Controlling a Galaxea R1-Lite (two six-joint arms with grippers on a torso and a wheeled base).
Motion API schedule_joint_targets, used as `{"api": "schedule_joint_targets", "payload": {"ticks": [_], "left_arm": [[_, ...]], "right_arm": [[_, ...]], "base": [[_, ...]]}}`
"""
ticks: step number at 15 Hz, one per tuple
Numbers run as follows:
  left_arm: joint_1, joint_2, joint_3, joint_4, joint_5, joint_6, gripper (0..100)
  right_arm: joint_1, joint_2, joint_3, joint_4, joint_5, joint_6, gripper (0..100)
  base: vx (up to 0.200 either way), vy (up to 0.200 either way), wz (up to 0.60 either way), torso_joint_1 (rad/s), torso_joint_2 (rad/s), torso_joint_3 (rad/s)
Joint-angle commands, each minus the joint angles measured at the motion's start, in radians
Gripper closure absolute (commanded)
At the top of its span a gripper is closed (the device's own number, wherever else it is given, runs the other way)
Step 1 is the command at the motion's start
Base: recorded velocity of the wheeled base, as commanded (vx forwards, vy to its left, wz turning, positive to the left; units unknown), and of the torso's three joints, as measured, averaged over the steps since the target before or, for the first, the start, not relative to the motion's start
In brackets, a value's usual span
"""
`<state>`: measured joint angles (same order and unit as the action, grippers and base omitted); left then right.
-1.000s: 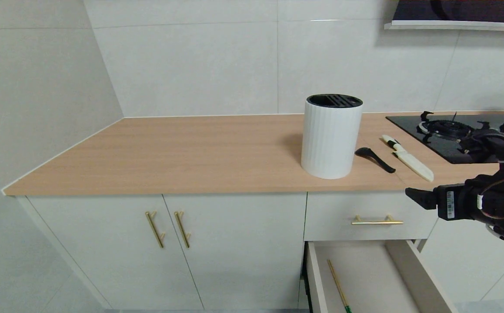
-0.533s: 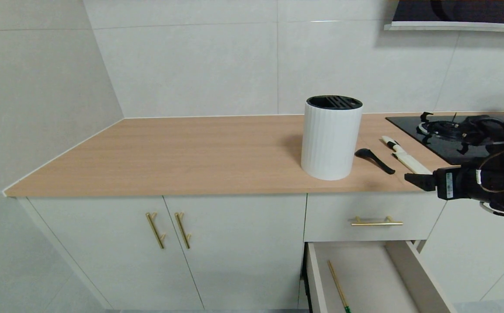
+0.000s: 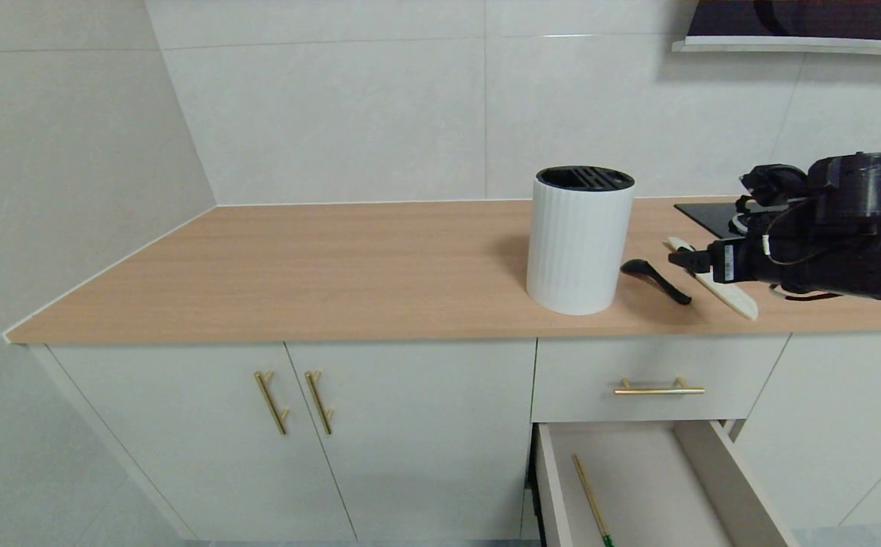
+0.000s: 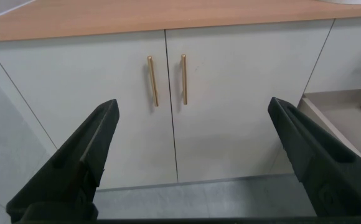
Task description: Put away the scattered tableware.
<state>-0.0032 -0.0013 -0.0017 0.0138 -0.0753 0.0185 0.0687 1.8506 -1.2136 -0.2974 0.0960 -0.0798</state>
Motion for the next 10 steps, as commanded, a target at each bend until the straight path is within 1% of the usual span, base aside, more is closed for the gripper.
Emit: {"api": "schedule_joint_targets", "payload": {"ticks": [1,2,4,6,10], "left_arm": [[0.0,0.001,0.0,0.0,0.0,0.0,0],[0.0,0.001,0.0,0.0,0.0,0.0,0],[0.0,0.001,0.0,0.0,0.0,0.0,0],[0.0,0.001,0.0,0.0,0.0,0.0,0],[0.0,0.001,0.0,0.0,0.0,0.0,0]], "right_arm": [[-0.001,0.121,-0.046,-0.008,0.022,-0.012,0],[0.0,0.134,-0.038,-0.008,0.027,-0.037,0],[-0.004,0.154,-0.046,-0.009,0.028,-0.04,0],[-0.027,0.182,-0.063,-0.02,0.044,-0.038,0],[-0.027,0.231,-0.07,-0.062,0.041,-0.038,0]], "base": [[0.0,0.0,0.0,0.0,0.0,0.0],[0.0,0.0,0.0,0.0,0.0,0.0],[0.0,0.0,0.0,0.0,0.0,0.0],[0.0,0.0,0.0,0.0,0.0,0.0],[0.0,0.0,0.0,0.0,0.0,0.0]]}}
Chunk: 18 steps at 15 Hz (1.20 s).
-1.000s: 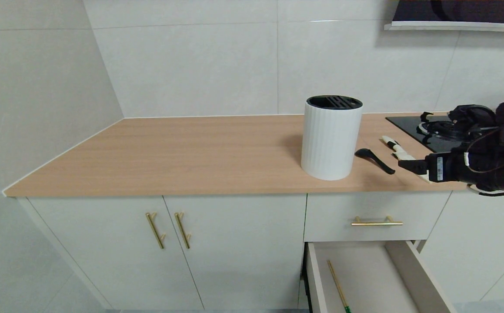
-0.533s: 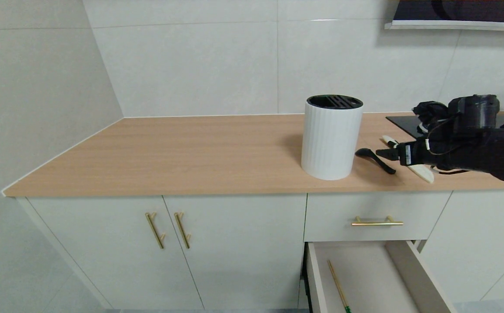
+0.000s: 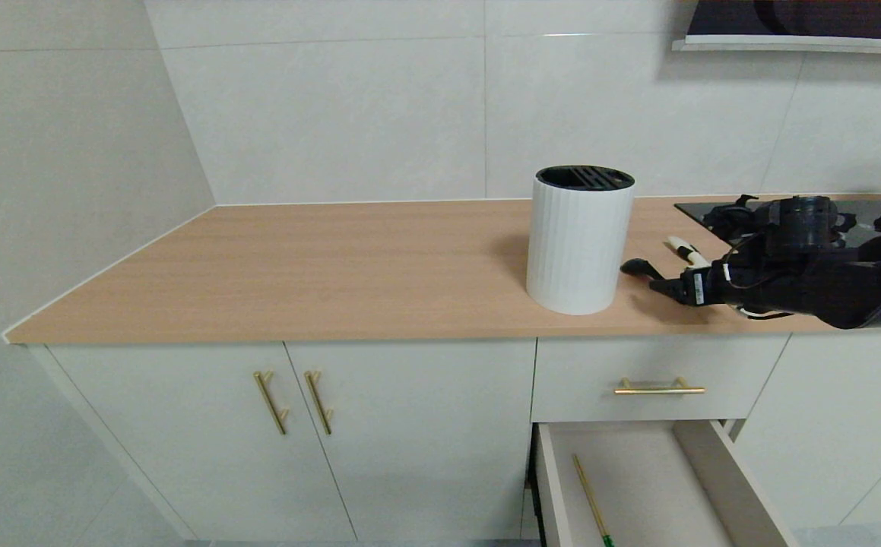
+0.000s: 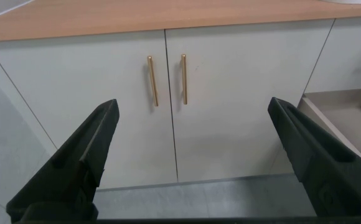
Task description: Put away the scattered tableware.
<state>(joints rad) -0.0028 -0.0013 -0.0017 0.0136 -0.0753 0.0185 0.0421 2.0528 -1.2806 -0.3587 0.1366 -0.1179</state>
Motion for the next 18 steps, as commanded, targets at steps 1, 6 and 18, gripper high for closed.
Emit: {"api": "schedule_joint_targets", "payload": {"ticks": [1,6,18], "left_arm": [[0.0,0.001,0.0,0.0,0.0,0.0,0],[0.0,0.001,0.0,0.0,0.0,0.0,0],[0.0,0.001,0.0,0.0,0.0,0.0,0]], "right_arm": [[-0.001,0.049,-0.013,-0.025,0.0,0.0,0],[-0.013,0.087,-0.036,-0.036,0.0,0.001,0],[-0.013,0.112,-0.037,-0.065,-0.005,-0.002,100]], "base": [[0.0,0.0,0.0,0.0,0.0,0.0],[0.0,0.0,0.0,0.0,0.0,0.0],[0.0,0.0,0.0,0.0,0.0,0.0]]}}
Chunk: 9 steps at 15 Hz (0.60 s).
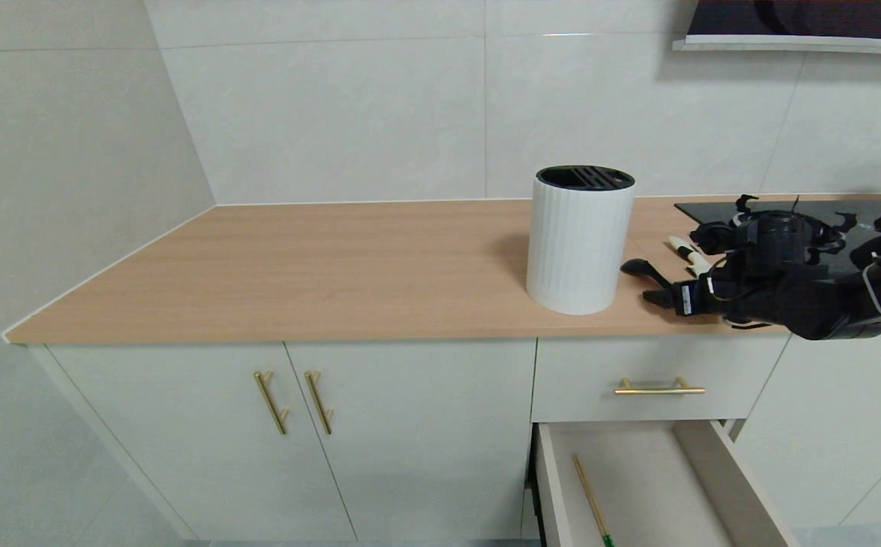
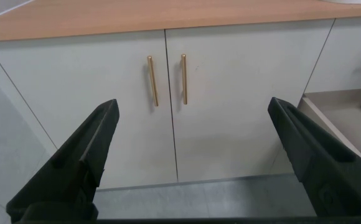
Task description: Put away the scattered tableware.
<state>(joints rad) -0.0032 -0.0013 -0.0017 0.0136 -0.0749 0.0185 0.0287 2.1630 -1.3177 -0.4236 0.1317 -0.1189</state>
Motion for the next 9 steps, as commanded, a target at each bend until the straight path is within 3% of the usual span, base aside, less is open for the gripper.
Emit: {"api": "schedule_joint_targets", "payload": {"ticks": [1,9], "left_arm": [[0.0,0.001,0.0,0.0,0.0,0.0,0],[0.0,0.001,0.0,0.0,0.0,0.0,0]], "right_arm": [[0.0,0.009,-0.003,-0.001,0.0,-0.001,100],[0.0,0.014,-0.011,0.002,-0.001,0.001,100]], "base": [[0.0,0.0,0.0,0.0,0.0,0.0],[0.0,0.0,0.0,0.0,0.0,0.0]]}}
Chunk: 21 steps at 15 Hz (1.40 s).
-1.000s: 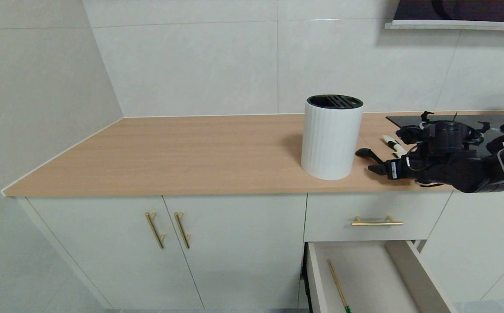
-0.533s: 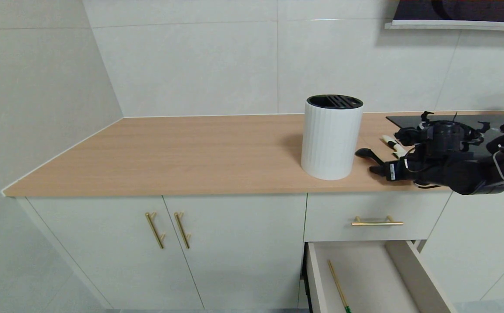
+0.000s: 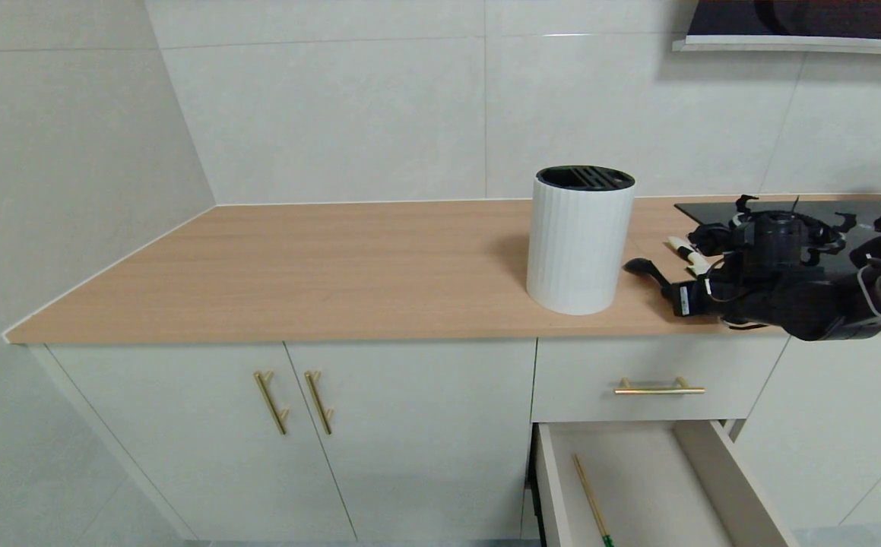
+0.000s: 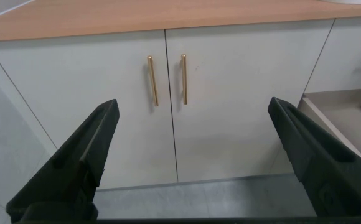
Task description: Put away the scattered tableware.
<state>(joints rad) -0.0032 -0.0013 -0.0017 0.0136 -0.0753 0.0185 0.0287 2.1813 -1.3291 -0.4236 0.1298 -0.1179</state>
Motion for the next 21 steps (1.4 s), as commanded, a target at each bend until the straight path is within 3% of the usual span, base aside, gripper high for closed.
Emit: {"api": "schedule_joint_targets", "payload": {"ticks": [1,7,13,17,21], "left_arm": [[0.0,0.001,0.0,0.0,0.0,0.0,0],[0.0,0.001,0.0,0.0,0.0,0.0,0],[0.0,0.001,0.0,0.0,0.0,0.0,0],[0.0,0.001,0.0,0.0,0.0,0.0,0],[0.0,0.001,0.0,0.0,0.0,0.0,0]], "right_arm": [[0.0,-0.011,-0.001,0.005,0.001,0.001,100],[0.033,-0.17,0.008,0.16,0.001,0.106,100],[0.088,-0.575,0.24,0.381,-0.002,0.236,100],[0.102,-0.781,0.453,0.381,-0.006,0.231,100],[0.105,-0.81,0.518,0.381,-0.002,0.218,100]], "base": [[0.0,0.0,0.0,0.0,0.0,0.0],[0.0,0.0,0.0,0.0,0.0,0.0],[0.0,0.0,0.0,0.0,0.0,0.0],[0.0,0.0,0.0,0.0,0.0,0.0],[0.0,0.0,0.0,0.0,0.0,0.0]]}}
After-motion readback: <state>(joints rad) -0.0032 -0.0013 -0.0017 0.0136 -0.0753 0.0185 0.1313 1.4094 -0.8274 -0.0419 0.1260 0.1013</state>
